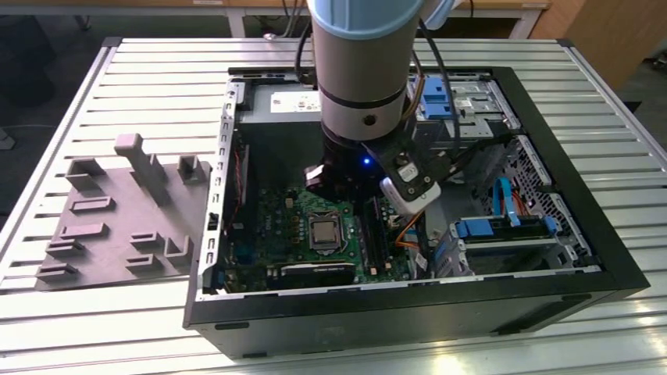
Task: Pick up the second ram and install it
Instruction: 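Insert the second ram into the second slot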
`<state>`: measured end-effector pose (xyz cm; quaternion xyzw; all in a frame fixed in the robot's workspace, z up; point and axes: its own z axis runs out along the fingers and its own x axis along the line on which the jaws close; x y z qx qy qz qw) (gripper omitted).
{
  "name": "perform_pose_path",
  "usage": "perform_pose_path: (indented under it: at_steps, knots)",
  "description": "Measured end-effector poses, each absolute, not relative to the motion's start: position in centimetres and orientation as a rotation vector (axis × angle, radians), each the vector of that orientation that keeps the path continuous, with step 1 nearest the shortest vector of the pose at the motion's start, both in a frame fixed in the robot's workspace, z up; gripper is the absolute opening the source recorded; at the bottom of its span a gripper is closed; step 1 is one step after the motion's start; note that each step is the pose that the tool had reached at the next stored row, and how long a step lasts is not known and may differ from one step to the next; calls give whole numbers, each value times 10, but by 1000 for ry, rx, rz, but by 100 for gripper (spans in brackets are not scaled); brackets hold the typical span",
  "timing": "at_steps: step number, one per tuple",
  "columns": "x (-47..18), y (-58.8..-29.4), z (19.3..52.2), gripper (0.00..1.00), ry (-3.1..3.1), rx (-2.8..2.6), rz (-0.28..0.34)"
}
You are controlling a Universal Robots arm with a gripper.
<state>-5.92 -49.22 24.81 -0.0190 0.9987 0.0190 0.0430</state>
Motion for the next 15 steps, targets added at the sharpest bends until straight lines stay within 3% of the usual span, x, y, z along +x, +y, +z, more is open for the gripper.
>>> perform_pose_path:
  at_steps: [15]
  knots:
    - [-59, -491, 235, 11, 3053, -60, 90]
